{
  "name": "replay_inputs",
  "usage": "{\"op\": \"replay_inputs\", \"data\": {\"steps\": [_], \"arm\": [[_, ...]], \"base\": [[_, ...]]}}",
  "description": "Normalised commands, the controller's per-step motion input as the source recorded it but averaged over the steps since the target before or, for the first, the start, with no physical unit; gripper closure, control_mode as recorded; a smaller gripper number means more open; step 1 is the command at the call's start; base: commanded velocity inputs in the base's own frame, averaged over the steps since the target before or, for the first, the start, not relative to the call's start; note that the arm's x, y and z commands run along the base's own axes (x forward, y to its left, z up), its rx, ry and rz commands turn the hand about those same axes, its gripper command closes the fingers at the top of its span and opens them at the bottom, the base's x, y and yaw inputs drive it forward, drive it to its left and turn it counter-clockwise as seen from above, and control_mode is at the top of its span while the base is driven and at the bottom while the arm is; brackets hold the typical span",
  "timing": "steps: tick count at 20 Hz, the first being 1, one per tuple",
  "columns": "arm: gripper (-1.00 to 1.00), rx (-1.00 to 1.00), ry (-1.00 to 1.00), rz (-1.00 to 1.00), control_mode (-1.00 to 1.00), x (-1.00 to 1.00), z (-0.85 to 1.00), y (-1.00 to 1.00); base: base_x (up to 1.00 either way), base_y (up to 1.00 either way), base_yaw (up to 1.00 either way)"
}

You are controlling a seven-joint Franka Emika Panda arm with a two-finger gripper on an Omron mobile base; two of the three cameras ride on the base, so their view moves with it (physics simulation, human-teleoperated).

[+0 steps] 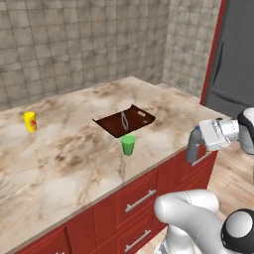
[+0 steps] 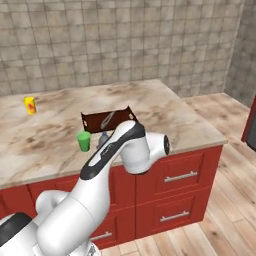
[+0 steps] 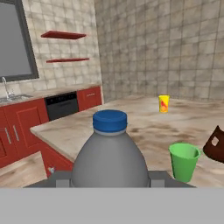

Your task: Place the drinks on the dining counter in a tight cluster.

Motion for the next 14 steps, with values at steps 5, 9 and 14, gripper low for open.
{"op": "replay_inputs", "data": {"steps": [5,9,14], "arm": [[1.0,0.0,0.0,0.0,1.0,0.0,0.0,0.0],[1.0,0.0,0.0,0.0,1.0,0.0,0.0,0.0],[1.0,0.0,0.0,0.0,1.0,0.0,0.0,0.0]], "base": [[0.3,-0.34,0.3],[0.3,-0.29,0.34],[0.32,-0.32,0.29]]}}
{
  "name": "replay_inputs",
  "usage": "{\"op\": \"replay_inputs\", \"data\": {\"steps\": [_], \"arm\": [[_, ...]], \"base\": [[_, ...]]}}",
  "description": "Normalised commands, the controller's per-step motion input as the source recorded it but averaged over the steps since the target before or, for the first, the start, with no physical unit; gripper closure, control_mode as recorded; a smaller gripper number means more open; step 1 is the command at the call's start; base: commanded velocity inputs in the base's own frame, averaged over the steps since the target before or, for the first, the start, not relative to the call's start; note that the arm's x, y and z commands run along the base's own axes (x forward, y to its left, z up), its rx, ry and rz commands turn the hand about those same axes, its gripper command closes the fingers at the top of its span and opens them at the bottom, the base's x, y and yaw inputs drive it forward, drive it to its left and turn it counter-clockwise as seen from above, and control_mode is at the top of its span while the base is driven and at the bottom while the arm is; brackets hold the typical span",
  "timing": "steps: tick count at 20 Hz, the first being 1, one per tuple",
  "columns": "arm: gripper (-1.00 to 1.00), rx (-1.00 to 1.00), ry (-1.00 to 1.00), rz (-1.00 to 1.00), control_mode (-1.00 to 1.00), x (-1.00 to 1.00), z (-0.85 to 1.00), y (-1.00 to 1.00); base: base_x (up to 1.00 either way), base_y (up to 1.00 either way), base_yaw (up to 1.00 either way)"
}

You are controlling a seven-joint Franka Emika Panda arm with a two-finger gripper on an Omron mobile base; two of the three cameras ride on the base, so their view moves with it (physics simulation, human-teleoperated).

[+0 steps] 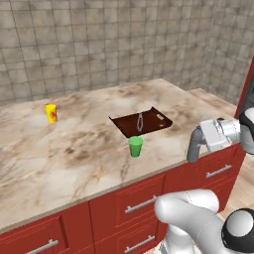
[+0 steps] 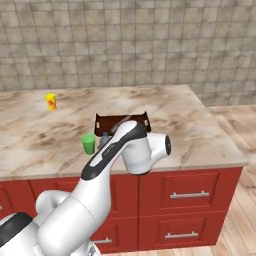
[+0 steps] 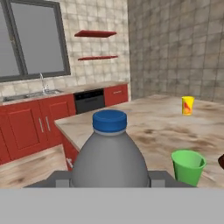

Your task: Place the drinks on the dining counter in a tight cluster.

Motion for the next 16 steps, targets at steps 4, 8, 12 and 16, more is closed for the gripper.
{"op": "replay_inputs", "data": {"steps": [4,8,12,16], "arm": [[1.0,0.0,0.0,0.0,1.0,0.0,0.0,0.0],[1.0,0.0,0.0,0.0,1.0,0.0,0.0,0.0],[1.0,0.0,0.0,0.0,1.0,0.0,0.0,0.0],[1.0,0.0,0.0,0.0,1.0,0.0,0.0,0.0]], "base": [[0.32,-0.35,0.25],[0.32,-0.35,0.25],[0.39,-0.31,0.26],[0.47,-0.32,0.2]]}}
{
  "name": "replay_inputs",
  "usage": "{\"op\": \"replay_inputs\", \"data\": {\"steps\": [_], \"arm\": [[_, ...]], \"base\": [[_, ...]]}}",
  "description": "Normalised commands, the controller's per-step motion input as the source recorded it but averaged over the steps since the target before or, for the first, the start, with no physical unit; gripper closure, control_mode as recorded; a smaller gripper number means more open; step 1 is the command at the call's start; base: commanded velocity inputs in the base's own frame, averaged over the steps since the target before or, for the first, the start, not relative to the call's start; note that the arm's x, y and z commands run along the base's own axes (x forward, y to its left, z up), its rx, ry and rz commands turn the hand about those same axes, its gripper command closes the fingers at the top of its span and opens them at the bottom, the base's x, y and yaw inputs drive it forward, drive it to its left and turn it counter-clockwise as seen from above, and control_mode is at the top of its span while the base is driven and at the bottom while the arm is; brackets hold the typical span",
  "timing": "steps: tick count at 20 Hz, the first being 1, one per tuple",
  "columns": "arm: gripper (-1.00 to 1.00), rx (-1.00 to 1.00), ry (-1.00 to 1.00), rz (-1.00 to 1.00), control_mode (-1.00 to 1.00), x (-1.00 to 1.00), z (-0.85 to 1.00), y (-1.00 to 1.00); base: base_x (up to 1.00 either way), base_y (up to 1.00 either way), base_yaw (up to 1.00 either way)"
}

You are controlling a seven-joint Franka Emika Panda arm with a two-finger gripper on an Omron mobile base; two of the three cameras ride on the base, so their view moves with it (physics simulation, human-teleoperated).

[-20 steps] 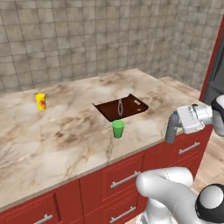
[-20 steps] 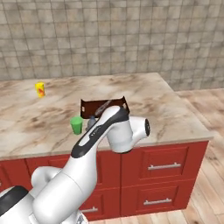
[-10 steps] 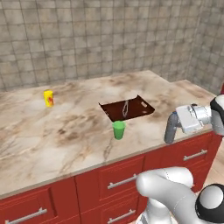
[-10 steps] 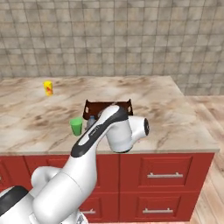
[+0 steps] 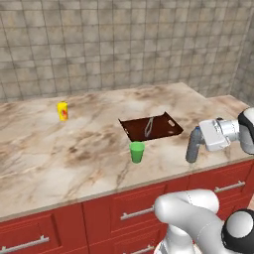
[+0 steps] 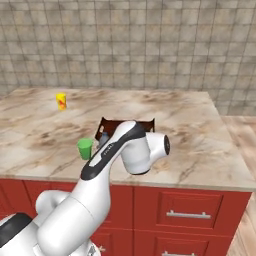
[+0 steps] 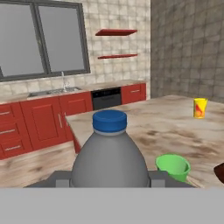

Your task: Place the drinks on the dining counter in a tight cluster.

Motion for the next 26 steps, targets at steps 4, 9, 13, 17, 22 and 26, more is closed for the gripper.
{"op": "replay_inputs", "data": {"steps": [4,9,13,17,22,26], "arm": [[1.0,0.0,0.0,0.0,1.0,0.0,0.0,0.0],[1.0,0.0,0.0,0.0,1.0,0.0,0.0,0.0],[1.0,0.0,0.0,0.0,1.0,0.0,0.0,0.0],[1.0,0.0,0.0,0.0,1.0,0.0,0.0,0.0],[1.0,0.0,0.0,0.0,1.0,0.0,0.0,0.0],[1.0,0.0,0.0,0.0,1.0,0.0,0.0,0.0]], "base": [[0.51,-0.37,0.11],[0.53,-0.38,0.0],[0.35,-0.22,0.21],[0.22,-0.18,0.2],[0.0,0.0,0.0],[0.0,0.0,0.0]]}}
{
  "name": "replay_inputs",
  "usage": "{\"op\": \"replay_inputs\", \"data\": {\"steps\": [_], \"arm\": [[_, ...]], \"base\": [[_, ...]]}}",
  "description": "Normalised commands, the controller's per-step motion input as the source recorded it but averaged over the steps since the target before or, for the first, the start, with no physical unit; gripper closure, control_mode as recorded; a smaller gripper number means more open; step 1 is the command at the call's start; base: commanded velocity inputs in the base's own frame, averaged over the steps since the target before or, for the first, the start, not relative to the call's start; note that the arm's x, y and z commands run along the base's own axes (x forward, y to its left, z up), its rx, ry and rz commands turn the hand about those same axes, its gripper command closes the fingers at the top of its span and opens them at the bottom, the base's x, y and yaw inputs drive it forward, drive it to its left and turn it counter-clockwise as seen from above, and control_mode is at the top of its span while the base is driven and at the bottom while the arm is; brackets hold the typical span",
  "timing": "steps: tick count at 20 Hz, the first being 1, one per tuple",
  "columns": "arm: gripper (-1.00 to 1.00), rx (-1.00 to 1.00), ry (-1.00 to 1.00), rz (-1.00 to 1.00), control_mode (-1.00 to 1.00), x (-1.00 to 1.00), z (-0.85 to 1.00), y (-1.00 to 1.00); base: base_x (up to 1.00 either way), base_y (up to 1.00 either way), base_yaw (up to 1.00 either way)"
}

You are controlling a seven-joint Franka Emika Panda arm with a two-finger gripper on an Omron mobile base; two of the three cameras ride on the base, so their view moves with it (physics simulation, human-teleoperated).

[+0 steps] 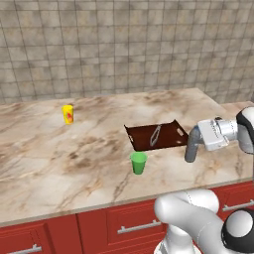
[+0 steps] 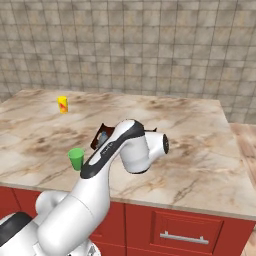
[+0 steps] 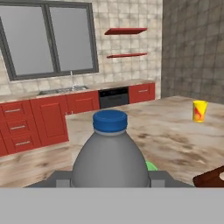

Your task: Place the drinks on the dining counter in a tight cluster.

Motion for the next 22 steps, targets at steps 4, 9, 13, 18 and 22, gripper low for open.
{"op": "replay_inputs", "data": {"steps": [4,9,13,18,22], "arm": [[1.0,0.0,0.0,0.0,1.0,0.0,0.0,0.0],[1.0,0.0,0.09,0.0,-1.0,0.45,-0.19,-0.01],[1.0,0.1,0.21,0.0,-1.0,0.42,-0.33,0.01],[1.0,0.13,0.21,0.0,-1.0,0.27,-0.43,0.02],[1.0,0.02,0.06,0.0,-1.0,0.17,-0.38,0.05]], "base": [[0.11,0.0,0.0],[0.0,0.0,0.0],[0.0,0.0,0.0],[0.0,0.0,0.0],[0.0,0.0,0.0]]}}
